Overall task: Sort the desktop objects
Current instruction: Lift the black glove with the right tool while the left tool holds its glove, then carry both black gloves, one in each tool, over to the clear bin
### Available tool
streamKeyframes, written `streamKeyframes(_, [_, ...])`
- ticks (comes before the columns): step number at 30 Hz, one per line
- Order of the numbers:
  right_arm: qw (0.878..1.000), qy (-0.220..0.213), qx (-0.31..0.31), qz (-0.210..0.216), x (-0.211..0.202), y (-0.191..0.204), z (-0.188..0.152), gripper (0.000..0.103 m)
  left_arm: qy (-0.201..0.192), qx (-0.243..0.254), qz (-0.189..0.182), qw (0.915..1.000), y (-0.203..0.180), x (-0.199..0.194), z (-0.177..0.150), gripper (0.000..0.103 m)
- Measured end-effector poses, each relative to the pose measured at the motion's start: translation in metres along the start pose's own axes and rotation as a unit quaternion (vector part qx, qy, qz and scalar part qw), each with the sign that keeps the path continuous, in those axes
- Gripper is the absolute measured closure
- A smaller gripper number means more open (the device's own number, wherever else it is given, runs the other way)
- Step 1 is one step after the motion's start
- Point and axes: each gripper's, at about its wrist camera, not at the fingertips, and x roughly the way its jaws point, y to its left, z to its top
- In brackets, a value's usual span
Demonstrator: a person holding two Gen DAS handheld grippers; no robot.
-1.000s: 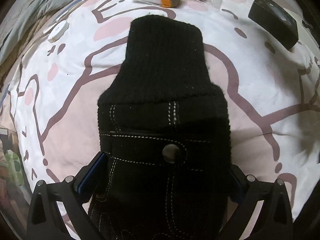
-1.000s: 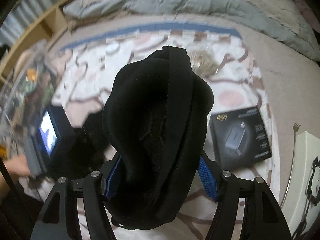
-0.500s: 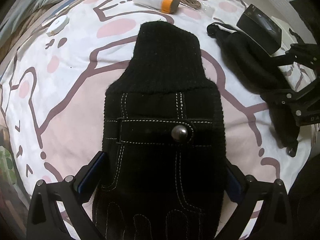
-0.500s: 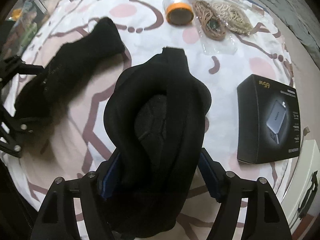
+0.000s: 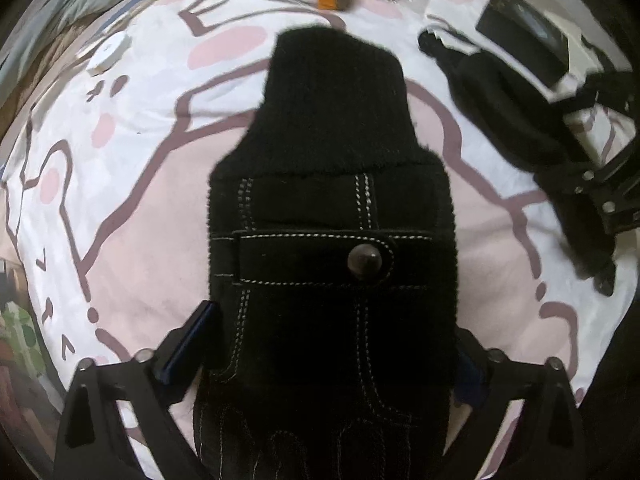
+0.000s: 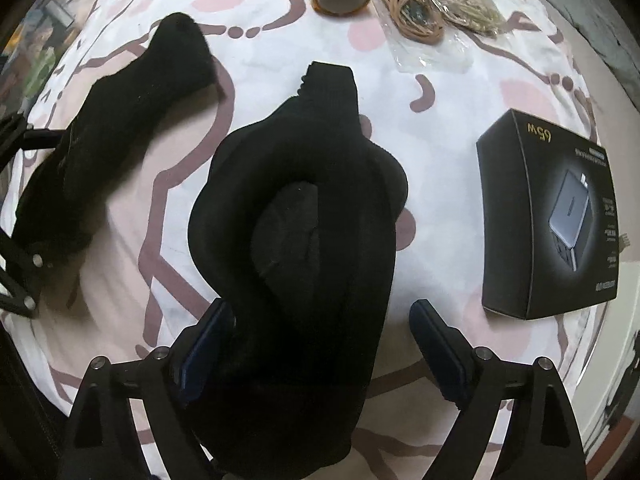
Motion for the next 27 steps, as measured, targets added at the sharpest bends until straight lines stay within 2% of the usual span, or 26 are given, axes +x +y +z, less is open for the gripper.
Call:
streamKeyframes(1, [1.0, 0.0, -0.002, 0.007, -0.001, 0.0, -0.001, 0.031, -0.006, -0.004, -0.003, 1.0, 0.002, -0.005, -0.002, 0.012])
streamKeyframes(7, [1.0, -0.019, -0.008, 0.005, -0.013, 0.003, -0.009, 0.032, -0.035, -0.025, -0.015, 0.999, 0.008, -0.029, -0.015, 0.033])
streamKeyframes(12, [0.999, -0.05, 0.008, 0.016, -0.035, -0.004, -0.017, 0.032, -0.048, -0.028, -0.017, 0.9983, 0.011, -0.041, -0.029, 0.036])
streamKeyframes(14, [0.998, -0.064, 0.012, 0.02, -0.044, -0.006, -0.022, 0.032, -0.048, -0.026, -0.016, 0.9984, 0.013, -0.04, -0.033, 0.025])
streamKeyframes(15, [0.997, -0.068, 0.013, 0.021, -0.047, -0.007, -0.024, 0.032, -0.047, -0.027, -0.015, 0.9984, 0.002, -0.039, -0.035, 0.02])
streamKeyframes(17, [0.997, -0.075, 0.016, 0.025, -0.054, -0.008, -0.03, 0.032, -0.04, -0.028, 0.002, 0.9988, 0.005, -0.03, -0.025, 0.006])
streamKeyframes(20, [0.996, -0.08, 0.015, 0.028, -0.059, -0.009, -0.035, 0.032, -0.032, -0.024, 0.005, 0.9992, -0.005, -0.015, -0.023, 0.0])
streamKeyframes(22, [0.996, -0.08, 0.013, 0.03, -0.057, -0.015, -0.039, 0.032, -0.015, -0.032, -0.01, 0.9993, -0.001, -0.004, -0.023, 0.0])
streamKeyframes(25, [0.996, -0.08, 0.01, 0.032, -0.058, 0.0, -0.039, 0.032, -0.007, -0.03, -0.02, 0.9993, 0.0, 0.005, -0.024, 0.0])
streamKeyframes(27, [0.996, -0.081, 0.008, 0.034, -0.06, -0.007, -0.047, 0.032, -0.004, -0.033, -0.023, 0.9992, 0.001, 0.008, -0.024, 0.0])
